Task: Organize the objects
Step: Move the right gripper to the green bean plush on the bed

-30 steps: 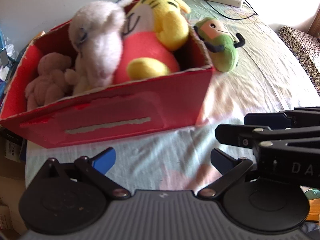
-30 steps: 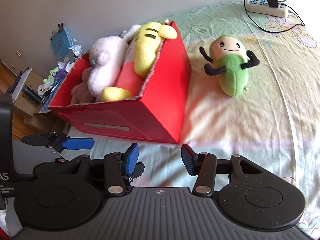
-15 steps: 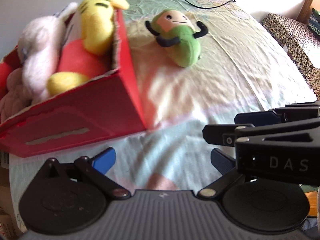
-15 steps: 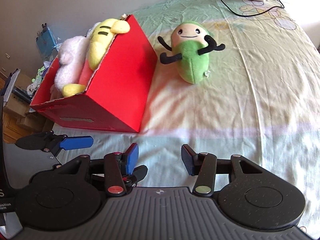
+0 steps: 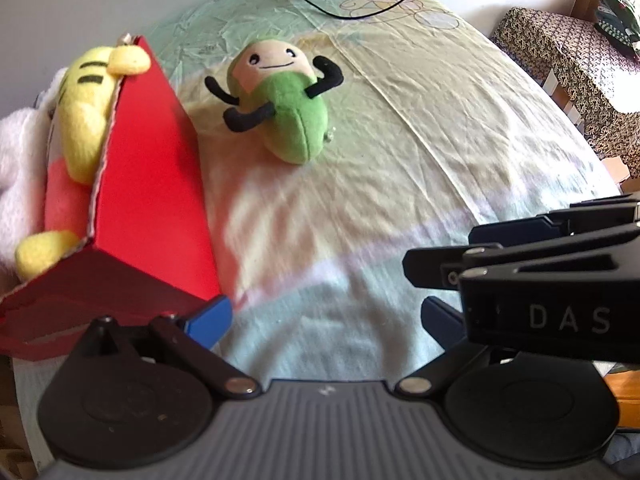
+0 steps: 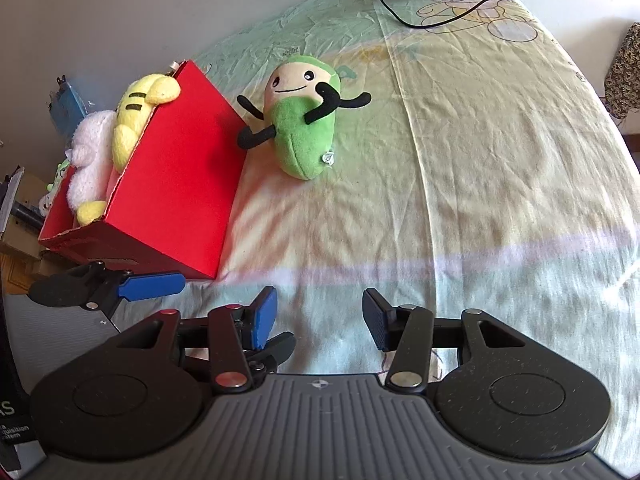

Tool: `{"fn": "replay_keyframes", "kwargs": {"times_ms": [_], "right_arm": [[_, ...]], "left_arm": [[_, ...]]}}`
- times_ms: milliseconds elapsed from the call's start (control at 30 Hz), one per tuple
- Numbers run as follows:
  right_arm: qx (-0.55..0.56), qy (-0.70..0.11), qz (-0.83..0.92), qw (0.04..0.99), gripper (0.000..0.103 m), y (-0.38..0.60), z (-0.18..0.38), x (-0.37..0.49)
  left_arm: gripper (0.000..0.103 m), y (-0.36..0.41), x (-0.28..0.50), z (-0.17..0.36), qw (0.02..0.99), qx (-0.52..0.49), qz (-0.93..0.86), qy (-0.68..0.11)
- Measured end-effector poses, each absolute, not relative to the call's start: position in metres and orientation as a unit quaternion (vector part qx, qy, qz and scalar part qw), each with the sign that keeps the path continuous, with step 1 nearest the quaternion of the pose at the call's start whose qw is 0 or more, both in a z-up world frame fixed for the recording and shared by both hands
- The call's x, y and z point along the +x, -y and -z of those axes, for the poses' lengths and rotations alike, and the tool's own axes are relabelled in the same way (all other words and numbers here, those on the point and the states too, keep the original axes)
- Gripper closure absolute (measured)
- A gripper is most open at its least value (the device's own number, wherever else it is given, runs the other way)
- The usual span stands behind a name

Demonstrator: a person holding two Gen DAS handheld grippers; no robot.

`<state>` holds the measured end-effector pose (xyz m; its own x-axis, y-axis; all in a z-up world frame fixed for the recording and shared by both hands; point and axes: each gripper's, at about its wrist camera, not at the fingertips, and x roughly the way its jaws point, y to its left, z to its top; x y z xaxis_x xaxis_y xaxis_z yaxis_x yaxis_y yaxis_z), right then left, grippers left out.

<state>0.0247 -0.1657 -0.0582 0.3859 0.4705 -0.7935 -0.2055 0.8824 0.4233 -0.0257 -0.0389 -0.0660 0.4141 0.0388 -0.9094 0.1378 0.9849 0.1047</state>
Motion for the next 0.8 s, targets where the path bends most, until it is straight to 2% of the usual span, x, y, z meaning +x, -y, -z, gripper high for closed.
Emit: {"fn": "replay_keyframes", "kwargs": {"times_ms": [500,800], "right_arm": [[0.178,-0.520,-0.197,0.812,0.052,0.194,0.075,0.055],[0.233,-0.499,-0.218,0.805,0.055,0.208,0.078,0.096]], "left_arm": [[0.003,0.044,-0.003,0.076,0.840,0.073,0.021,-0.537],[0.006,0.052,0.020,0.076,0.856,0.082,0.023,-0.509]]}}
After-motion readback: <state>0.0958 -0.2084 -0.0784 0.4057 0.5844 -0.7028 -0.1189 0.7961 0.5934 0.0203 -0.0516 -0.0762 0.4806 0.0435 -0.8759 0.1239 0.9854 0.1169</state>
